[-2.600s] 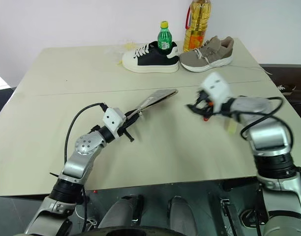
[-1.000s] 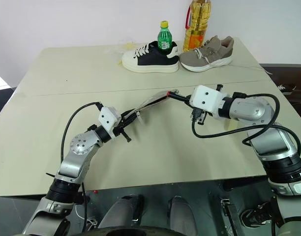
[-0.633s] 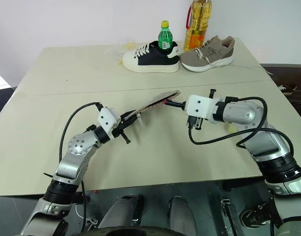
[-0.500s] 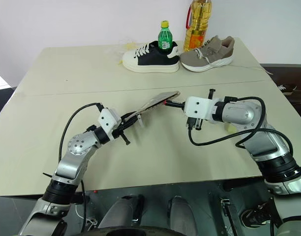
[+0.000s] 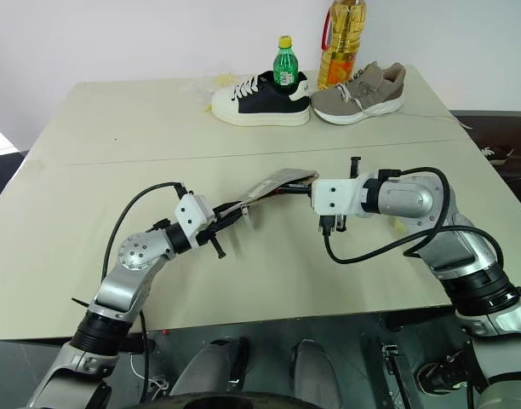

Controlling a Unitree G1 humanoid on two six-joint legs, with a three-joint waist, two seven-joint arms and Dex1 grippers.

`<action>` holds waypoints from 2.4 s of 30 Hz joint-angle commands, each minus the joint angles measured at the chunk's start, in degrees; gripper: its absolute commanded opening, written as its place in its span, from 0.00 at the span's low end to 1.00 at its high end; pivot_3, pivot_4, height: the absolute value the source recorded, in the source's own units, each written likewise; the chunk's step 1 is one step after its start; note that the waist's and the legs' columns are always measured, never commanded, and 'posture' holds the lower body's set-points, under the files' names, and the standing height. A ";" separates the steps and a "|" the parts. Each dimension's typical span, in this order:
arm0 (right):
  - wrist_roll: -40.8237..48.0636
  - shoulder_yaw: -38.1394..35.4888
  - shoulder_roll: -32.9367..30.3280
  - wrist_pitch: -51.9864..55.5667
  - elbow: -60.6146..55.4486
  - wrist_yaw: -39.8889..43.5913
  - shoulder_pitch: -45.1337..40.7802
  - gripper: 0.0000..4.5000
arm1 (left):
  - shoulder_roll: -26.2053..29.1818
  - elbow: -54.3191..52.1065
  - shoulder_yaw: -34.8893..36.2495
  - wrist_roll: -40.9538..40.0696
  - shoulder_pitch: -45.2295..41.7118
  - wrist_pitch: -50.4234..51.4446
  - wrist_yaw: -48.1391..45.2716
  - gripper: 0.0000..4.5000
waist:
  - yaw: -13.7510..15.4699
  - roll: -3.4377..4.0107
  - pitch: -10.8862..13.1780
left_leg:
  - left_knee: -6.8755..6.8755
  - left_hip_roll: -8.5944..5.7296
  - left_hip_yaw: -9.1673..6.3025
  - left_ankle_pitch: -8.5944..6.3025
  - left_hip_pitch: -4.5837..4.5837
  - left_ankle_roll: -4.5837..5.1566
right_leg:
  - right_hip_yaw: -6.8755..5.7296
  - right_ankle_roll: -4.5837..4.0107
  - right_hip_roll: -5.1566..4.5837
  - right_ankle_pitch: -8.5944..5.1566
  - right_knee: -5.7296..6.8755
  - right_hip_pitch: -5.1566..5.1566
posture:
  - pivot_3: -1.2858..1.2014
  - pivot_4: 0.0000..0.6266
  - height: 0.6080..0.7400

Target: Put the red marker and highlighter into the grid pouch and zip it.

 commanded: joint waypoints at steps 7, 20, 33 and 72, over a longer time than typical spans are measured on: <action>-6.77 4.23 0.42 -13.69 0.12 0.42 -2.35 0.04 | 1.39 -4.82 -1.21 -2.60 -0.82 0.88 -4.85 0.00 | -0.04 0.00 0.00 | 0.00 0.00 0.00 0.00 0.01 0.00 | 0.00 0.00 0.01 0.00 0.01 -0.01 | 0.52 0.24 0.99; -1.61 0.57 3.88 -11.76 0.24 1.48 -3.03 0.53 | 2.75 -6.58 -0.29 -3.57 -0.77 3.24 -5.87 0.00 | 0.02 0.00 0.00 | 0.01 -0.01 -0.01 0.01 0.04 -0.01 | 0.01 -0.01 0.00 0.00 0.02 0.04 | 0.52 0.24 0.99; 16.06 -26.83 5.37 45.48 8.69 -16.12 0.38 0.99 | -2.28 1.53 -1.22 1.09 -4.36 0.09 2.07 0.00 | 0.33 -0.12 -0.11 | 0.11 -0.01 -0.04 0.00 0.07 0.00 | 0.01 -0.05 -0.01 0.02 0.02 0.15 | 0.52 0.24 0.99; 6.57 -6.84 -5.39 9.25 -4.35 -7.64 6.41 0.19 | -3.38 4.48 -0.29 1.80 -6.71 -3.00 2.61 0.00 | 0.09 0.04 -0.03 | 0.10 -0.01 0.07 0.00 0.18 0.02 | 0.01 0.04 0.01 0.00 0.04 0.23 | 0.52 0.24 0.99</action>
